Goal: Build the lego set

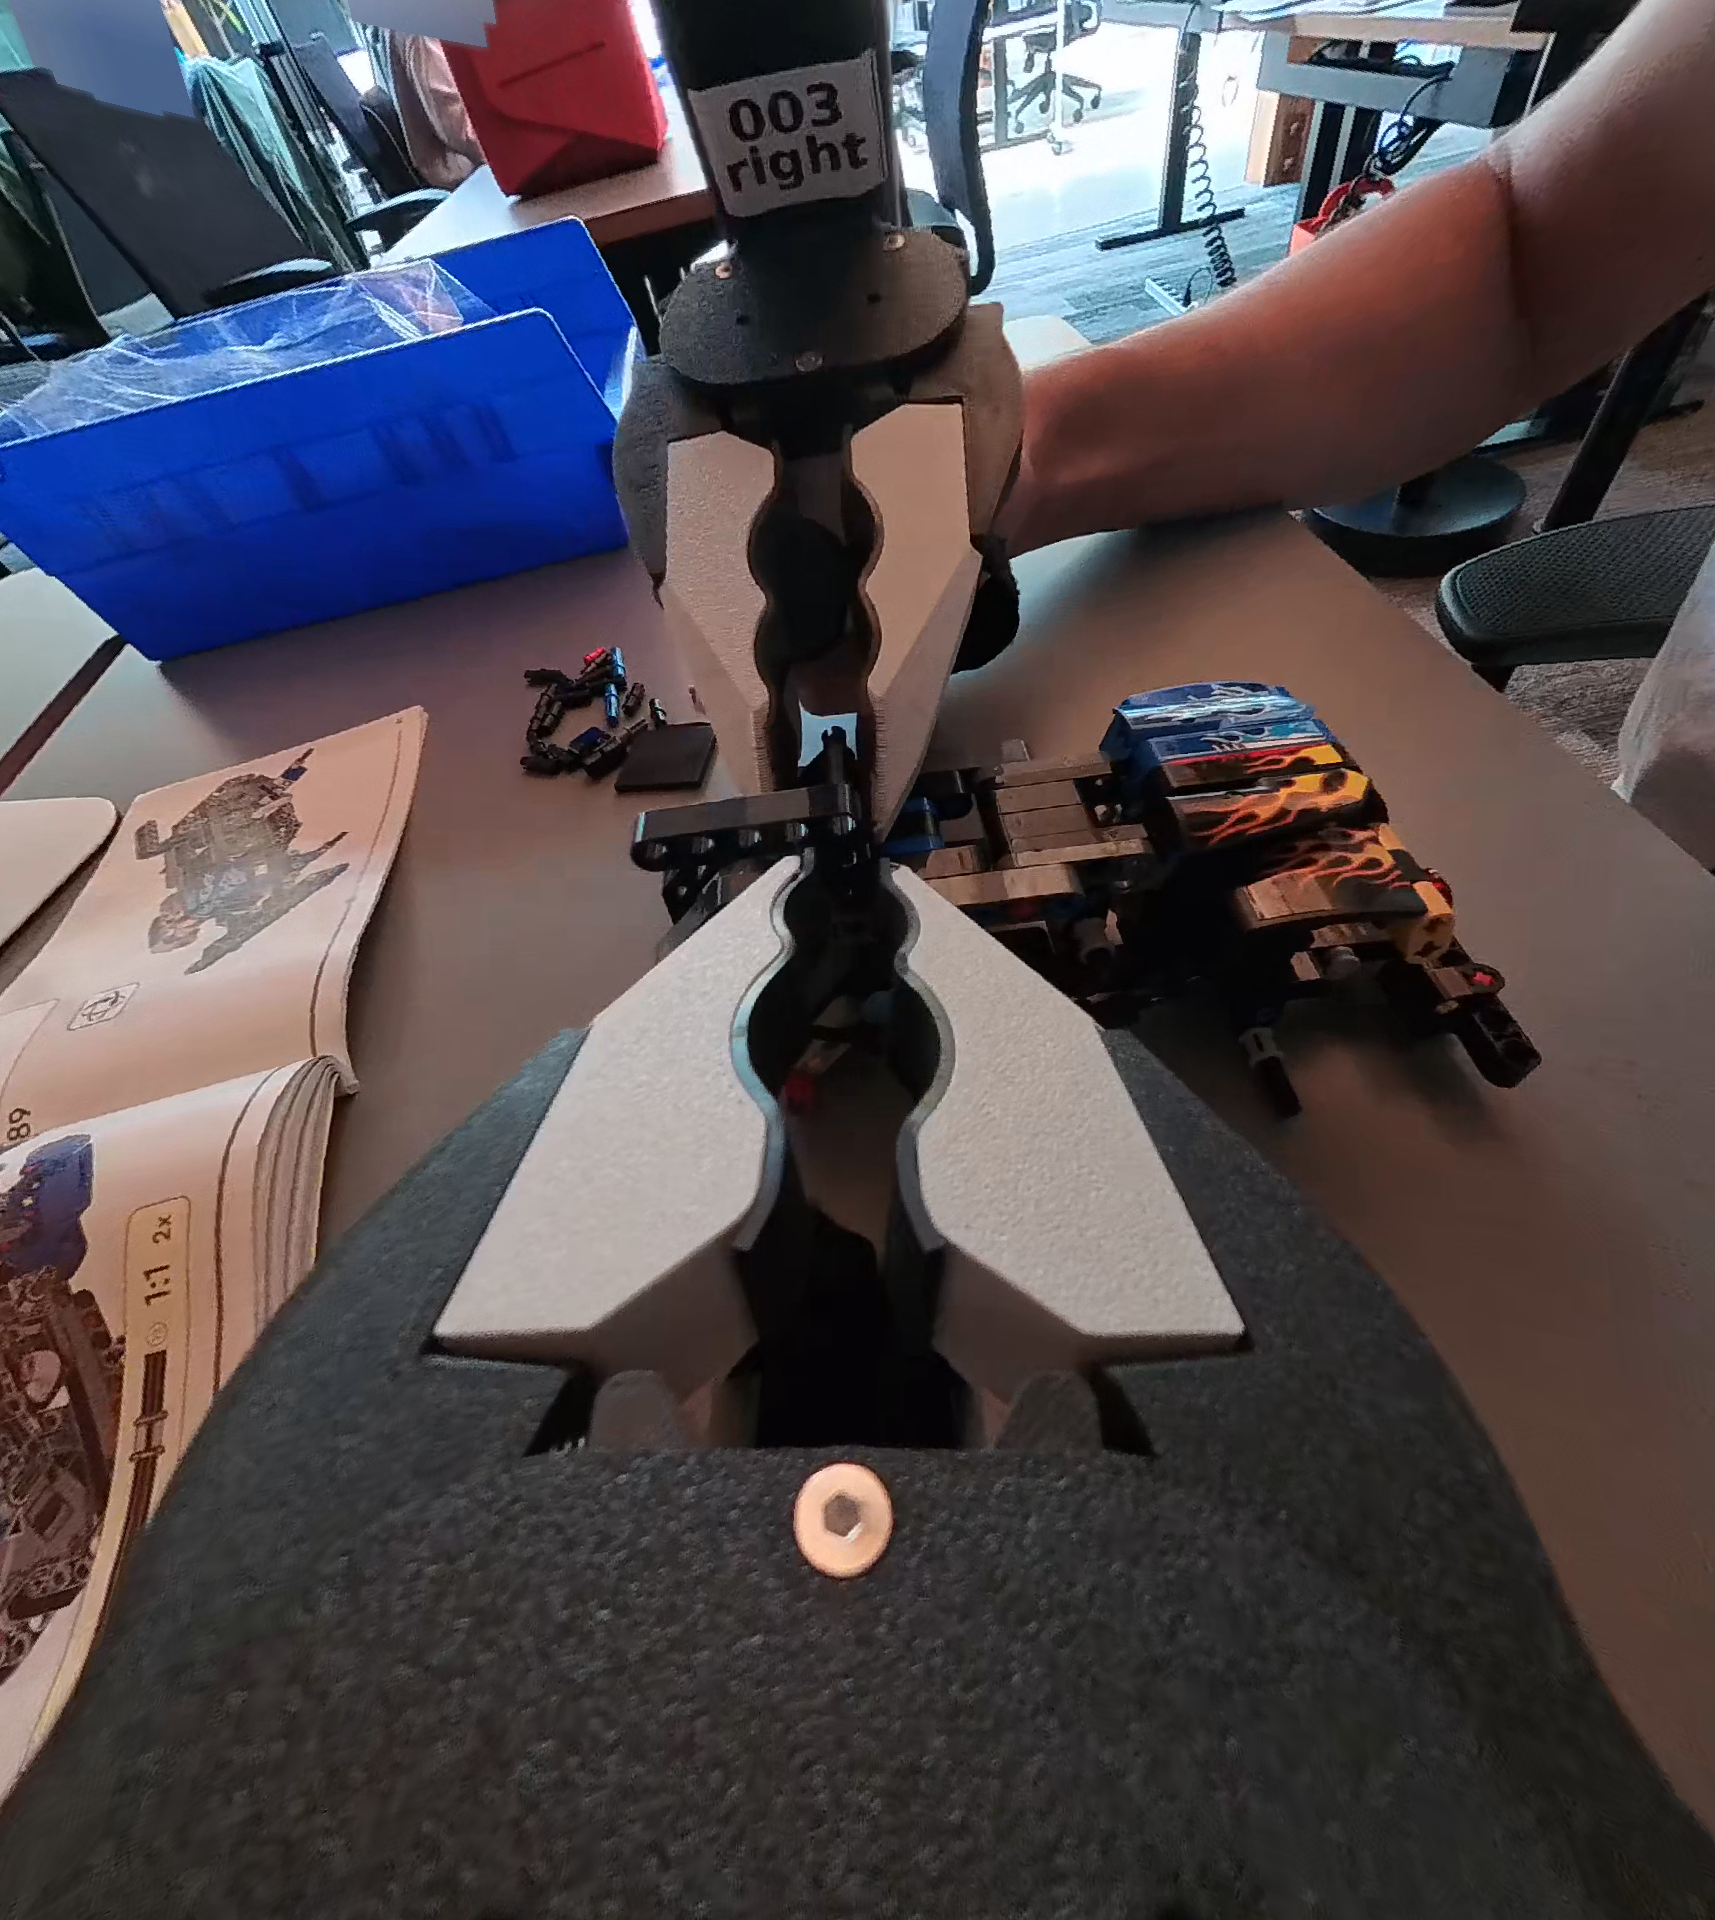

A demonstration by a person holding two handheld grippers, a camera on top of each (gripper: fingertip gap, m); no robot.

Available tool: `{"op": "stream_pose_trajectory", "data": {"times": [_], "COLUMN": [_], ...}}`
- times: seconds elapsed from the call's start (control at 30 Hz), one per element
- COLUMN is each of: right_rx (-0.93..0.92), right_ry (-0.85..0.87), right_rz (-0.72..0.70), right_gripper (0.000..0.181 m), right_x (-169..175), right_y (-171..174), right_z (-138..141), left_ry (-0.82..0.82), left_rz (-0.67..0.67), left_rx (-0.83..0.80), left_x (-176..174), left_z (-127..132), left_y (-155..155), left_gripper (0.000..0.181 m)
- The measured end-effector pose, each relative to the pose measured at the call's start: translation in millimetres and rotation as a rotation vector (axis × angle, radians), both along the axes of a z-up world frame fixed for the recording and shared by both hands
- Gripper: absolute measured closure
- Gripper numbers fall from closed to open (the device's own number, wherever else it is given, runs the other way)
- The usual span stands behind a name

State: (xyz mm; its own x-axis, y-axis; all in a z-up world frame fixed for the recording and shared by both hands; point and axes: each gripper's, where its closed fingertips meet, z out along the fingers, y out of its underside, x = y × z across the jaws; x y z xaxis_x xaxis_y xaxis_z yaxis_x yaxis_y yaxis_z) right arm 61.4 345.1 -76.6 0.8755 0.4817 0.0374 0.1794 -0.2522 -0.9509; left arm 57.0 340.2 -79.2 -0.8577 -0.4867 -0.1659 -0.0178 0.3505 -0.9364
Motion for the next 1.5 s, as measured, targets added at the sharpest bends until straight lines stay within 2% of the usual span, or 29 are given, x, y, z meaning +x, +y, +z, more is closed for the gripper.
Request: {"op": "stream_pose_trajectory", "data": {"times": [0.13, 0.37, 0.43, 0.53, 0.7, 0.83, 0.93, 1.0, 1.23, 1.4, 1.5], "right_rx": [0.002, 0.007, 0.013, 0.023, 0.000, 0.022, -0.018, -0.007, -0.004, -0.027, -0.033], "right_ry": [0.006, -0.003, -0.002, -0.017, 0.032, 0.074, -0.019, -0.061, -0.105, -0.070, -0.058], "right_rz": [0.000, -0.007, -0.005, -0.016, -0.024, -0.028, -0.024, -0.027, -0.040, -0.036, -0.029], "right_gripper": [0.162, 0.169, 0.162, 0.162, 0.163, 0.153, 0.157, 0.167, 0.167, 0.167, 0.167], "right_x": [-0.2, 0.5, 0.2, 0.3, 0.5, 7.8, 4.1, 2.0, 3.4, 3.7, 2.1], "right_y": [0.0, -0.4, -0.6, -1.0, -2.3, -10.4, -10.9, -10.0, -10.3, -10.8, -10.9], "right_z": [0.0, -0.2, -0.2, -0.2, 1.1, 11.4, -1.7, -4.3, -5.8, -6.2, -6.3], "left_ry": [0.011, 0.054, 0.097, 0.165, 0.147, 0.145, 0.154, 0.162, 0.190, 0.051, 0.064], "left_rz": [-0.023, -0.025, -0.043, -0.066, -0.058, -0.061, -0.066, -0.073, -0.054, -0.057, -0.093], "left_rx": [-0.004, -0.025, -0.046, -0.076, -0.067, -0.067, -0.071, -0.075, -0.087, 0.034, 0.089], "left_x": [-0.1, 0.6, 0.2, -0.3, 0.1, 0.3, 0.0, -0.8, 0.7, 0.9, 0.0], "left_z": [-0.2, -0.3, -0.3, -0.6, -0.6, -0.5, -0.5, -0.5, -0.7, -1.3, -1.4], "left_y": [-0.7, -1.9, -2.2, -3.1, -3.9, -5.6, -8.0, -10.1, -9.8, -10.1, -9.8], "left_gripper": [0.175, 0.175, 0.175, 0.175, 0.175, 0.175, 0.175, 0.175, 0.175, 0.175, 0.175]}}
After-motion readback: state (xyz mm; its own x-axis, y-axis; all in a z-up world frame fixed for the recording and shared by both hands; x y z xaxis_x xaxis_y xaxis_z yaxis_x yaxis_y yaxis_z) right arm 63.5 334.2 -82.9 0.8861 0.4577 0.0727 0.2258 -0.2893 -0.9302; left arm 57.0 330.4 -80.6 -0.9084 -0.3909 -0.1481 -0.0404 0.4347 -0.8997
